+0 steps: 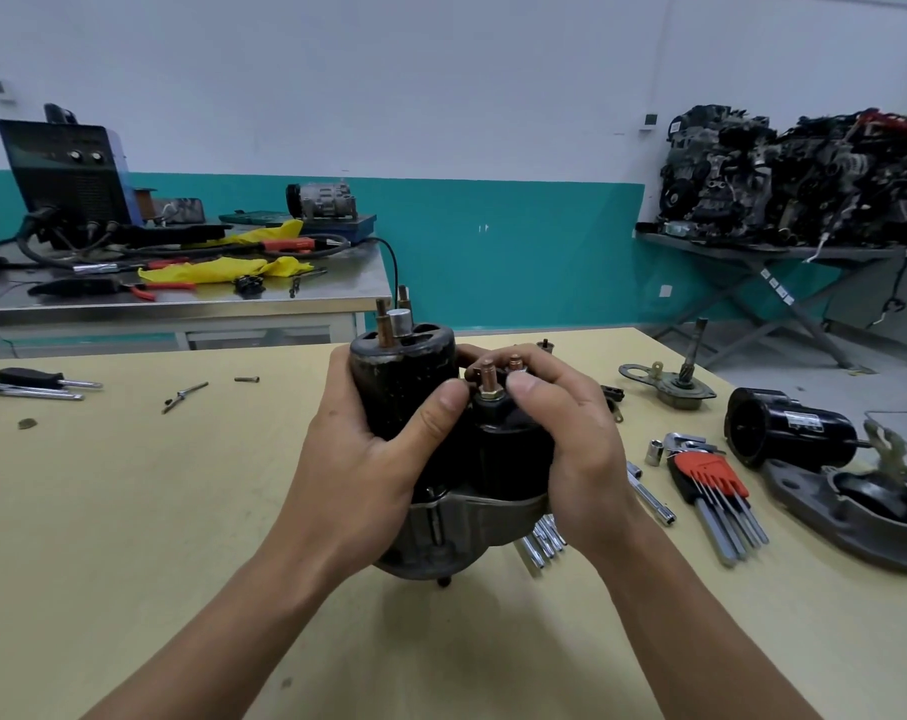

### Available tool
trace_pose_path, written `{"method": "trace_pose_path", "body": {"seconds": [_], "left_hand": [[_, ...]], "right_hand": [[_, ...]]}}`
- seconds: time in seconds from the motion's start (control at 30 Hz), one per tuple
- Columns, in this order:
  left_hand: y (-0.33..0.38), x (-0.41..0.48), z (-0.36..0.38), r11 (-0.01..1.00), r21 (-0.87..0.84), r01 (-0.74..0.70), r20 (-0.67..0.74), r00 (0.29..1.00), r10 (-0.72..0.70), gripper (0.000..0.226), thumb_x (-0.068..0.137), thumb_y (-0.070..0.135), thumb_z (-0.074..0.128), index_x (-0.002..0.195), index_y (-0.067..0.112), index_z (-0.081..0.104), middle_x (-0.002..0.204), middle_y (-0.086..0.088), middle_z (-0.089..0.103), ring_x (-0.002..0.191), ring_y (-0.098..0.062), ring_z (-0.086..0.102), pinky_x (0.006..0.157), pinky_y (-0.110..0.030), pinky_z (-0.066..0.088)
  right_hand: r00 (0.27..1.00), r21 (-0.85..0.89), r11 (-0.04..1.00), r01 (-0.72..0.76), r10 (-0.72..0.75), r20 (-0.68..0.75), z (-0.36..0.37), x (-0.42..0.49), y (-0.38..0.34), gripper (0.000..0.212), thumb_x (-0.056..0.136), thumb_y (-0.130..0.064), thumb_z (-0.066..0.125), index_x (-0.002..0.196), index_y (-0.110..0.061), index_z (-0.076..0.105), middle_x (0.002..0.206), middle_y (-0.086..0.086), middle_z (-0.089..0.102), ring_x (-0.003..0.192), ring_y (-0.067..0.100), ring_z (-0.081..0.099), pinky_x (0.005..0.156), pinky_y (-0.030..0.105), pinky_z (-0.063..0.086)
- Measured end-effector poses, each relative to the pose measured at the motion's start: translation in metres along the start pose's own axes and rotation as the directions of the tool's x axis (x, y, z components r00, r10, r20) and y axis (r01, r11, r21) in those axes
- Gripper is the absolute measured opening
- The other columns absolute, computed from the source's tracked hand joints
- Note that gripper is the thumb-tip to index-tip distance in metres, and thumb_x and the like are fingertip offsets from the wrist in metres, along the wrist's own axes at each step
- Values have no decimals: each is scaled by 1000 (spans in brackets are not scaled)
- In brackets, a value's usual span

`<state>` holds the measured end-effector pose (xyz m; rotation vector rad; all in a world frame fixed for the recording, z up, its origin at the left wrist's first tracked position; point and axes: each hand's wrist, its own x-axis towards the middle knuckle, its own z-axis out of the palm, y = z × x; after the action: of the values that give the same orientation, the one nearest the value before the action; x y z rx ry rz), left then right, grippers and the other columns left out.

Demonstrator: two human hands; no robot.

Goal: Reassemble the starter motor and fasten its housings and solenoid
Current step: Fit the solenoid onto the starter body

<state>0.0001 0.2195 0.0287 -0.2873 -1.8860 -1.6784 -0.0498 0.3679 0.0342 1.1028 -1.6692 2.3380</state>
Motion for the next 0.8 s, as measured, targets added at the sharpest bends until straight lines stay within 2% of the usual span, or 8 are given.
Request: {"method": "trace_pose_path", "body": {"seconds": [0.1,0.2,0.3,0.4,0.53,0.67,0.8], "left_hand": [[0,0,0,1000,-4,0,-6,1000,0,41,74,55,69,110,42,55,106,21,71,96,2,69,70,-12,55],[1,0,0,1000,-3,2,-11,1000,-2,44,72,58,69,110,42,55,104,22,70,95,3,69,69,-12,55],[0,0,0,1000,1,-1,-16,1000,1,42,74,56,70,111,41,55,105,21,71,95,3,69,69,-12,55],[-1,0,1,1000,15,-4,-14,1000,4,39,77,54,69,111,42,55,107,21,71,97,3,69,71,-12,55],[0,0,-1,1000,-10,1,-12,1000,-1,42,76,55,72,112,41,55,106,21,71,97,2,69,70,-11,55],[-2,-1,-3,996,-87,25,3,1000,-25,50,70,52,75,114,38,58,107,16,73,98,-3,70,71,-15,56],[-3,0,-4,994,-112,10,-10,1000,-11,48,71,46,81,113,32,62,105,12,74,98,-7,72,72,-16,56]], "right_hand": [[1000,-58,998,4,-5,-26,1,0,1,21,80,-32,60,91,-18,72,89,3,72,87,20,68,75,27,54],[999,-130,991,35,-38,-20,3,0,1,21,78,-32,69,90,-14,69,83,1,69,81,17,67,73,27,54],[1000,-60,998,8,-7,4,1,0,0,22,83,-32,63,93,-14,70,87,4,70,84,18,67,73,25,53],[1000,4,1000,-21,21,2,-2,0,1,20,84,-23,56,94,-14,71,92,8,71,88,21,67,73,25,54],[999,-78,997,26,-28,-20,1,1,1,24,77,-30,62,93,-14,72,88,1,72,86,16,69,74,23,53],[998,-119,991,55,-54,17,3,0,1,21,73,-29,70,89,-15,69,82,-3,70,80,12,68,73,22,53],[997,-127,989,70,-66,38,7,2,1,22,76,-32,71,91,-15,70,84,0,70,84,16,68,76,28,55]]}}
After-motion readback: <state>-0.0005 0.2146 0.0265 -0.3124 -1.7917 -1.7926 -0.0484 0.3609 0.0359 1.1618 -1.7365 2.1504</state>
